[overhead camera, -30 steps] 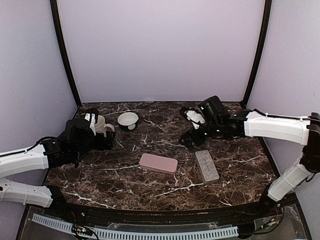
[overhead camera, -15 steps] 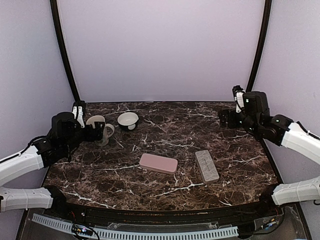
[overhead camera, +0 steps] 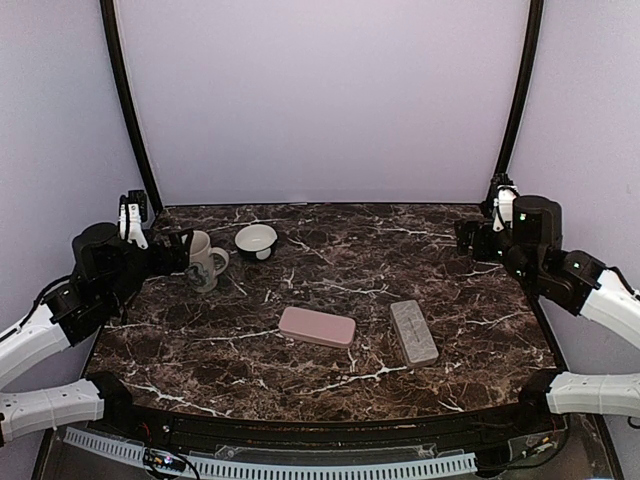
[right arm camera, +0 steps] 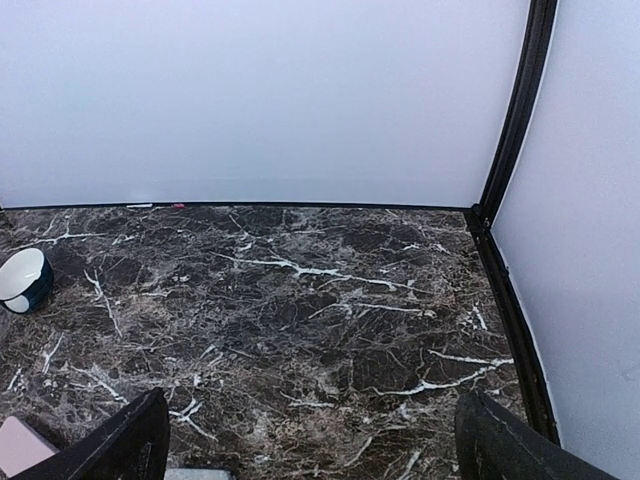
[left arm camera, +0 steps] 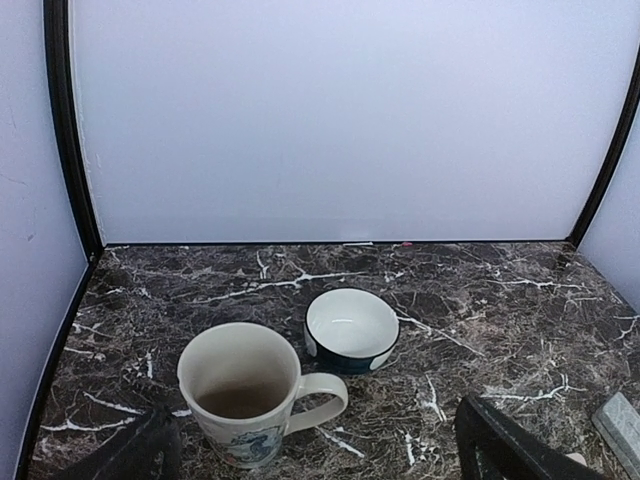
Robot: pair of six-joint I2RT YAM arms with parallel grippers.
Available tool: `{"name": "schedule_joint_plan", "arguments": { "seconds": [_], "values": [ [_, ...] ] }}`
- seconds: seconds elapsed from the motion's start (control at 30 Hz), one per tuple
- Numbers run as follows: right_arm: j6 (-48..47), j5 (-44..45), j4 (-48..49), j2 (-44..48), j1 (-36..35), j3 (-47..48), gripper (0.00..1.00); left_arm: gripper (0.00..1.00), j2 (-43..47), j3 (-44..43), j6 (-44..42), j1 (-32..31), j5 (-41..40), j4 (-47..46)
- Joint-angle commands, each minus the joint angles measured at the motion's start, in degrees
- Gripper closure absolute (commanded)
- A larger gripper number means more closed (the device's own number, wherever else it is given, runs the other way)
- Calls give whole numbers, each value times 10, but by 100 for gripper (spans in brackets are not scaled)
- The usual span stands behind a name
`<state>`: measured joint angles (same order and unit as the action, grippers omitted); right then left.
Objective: Organize the sunglasses
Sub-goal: Reset both arms
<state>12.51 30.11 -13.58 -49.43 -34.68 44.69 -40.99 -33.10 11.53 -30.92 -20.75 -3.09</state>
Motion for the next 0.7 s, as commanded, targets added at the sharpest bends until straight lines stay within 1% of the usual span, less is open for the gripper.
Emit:
{"name": "schedule_joint_plan", "arguments": {
  "seconds": [0.0,0.67],
  "values": [
    [-2,6,26,3,1,-5,1,3,-4,8,-9,1,-9,4],
    [-3,-1,16,11,1,-8,1,3,-10,9,-11,1,5,3]
  ]
}}
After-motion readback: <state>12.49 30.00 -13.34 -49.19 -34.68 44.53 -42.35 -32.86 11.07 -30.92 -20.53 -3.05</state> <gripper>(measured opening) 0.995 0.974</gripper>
